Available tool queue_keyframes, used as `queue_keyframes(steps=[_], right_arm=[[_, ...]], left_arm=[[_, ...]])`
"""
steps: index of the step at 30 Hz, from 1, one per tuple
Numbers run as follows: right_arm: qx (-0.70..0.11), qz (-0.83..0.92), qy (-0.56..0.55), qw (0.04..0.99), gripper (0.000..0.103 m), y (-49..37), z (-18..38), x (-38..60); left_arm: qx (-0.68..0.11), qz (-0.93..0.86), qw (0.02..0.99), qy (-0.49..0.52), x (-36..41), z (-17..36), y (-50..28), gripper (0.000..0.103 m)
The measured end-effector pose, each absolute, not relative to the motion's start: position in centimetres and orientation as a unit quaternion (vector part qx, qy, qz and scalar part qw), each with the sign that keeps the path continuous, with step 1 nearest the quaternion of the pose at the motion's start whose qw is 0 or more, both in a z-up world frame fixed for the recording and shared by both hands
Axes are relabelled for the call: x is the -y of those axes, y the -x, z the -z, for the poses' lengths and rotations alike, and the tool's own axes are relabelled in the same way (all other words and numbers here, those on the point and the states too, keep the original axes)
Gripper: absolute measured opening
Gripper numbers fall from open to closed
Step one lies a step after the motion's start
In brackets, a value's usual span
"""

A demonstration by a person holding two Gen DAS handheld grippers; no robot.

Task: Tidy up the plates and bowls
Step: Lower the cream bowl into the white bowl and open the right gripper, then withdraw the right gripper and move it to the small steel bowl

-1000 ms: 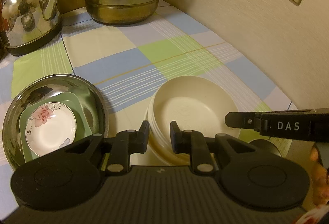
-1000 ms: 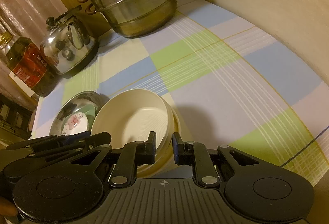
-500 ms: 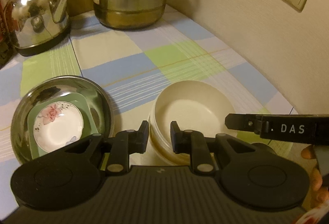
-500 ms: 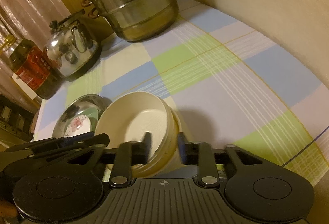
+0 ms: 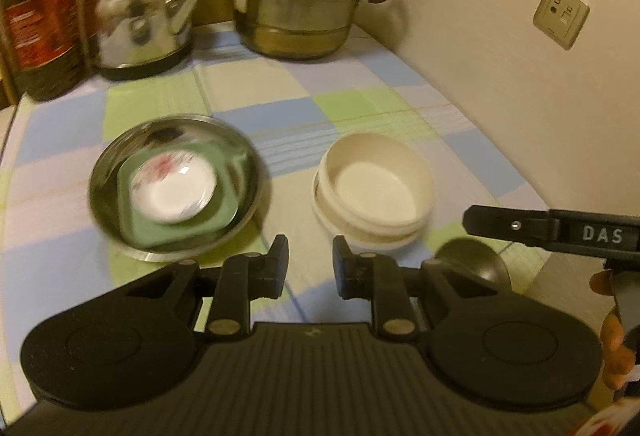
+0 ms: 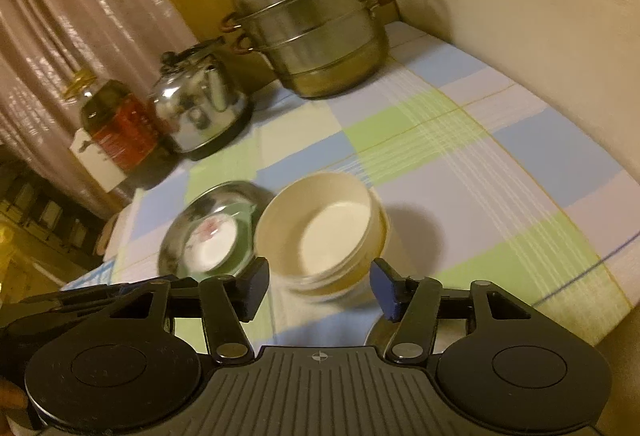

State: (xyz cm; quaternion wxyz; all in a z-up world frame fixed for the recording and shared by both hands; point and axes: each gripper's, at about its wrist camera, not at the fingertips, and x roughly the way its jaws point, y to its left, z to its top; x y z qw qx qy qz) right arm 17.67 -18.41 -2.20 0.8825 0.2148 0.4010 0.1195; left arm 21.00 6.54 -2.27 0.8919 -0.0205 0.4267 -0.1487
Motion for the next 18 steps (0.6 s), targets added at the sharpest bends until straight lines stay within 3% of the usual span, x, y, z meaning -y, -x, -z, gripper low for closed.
queue_keyframes(steps=[18], right_arm=[[-0.456,-0.154,-0.147,0.864,0.071,-7.7,4.1,18.4]], left_arm=[[-0.454,0.081,0.886,0.051,-7.8,3.2,-9.7,0.024]])
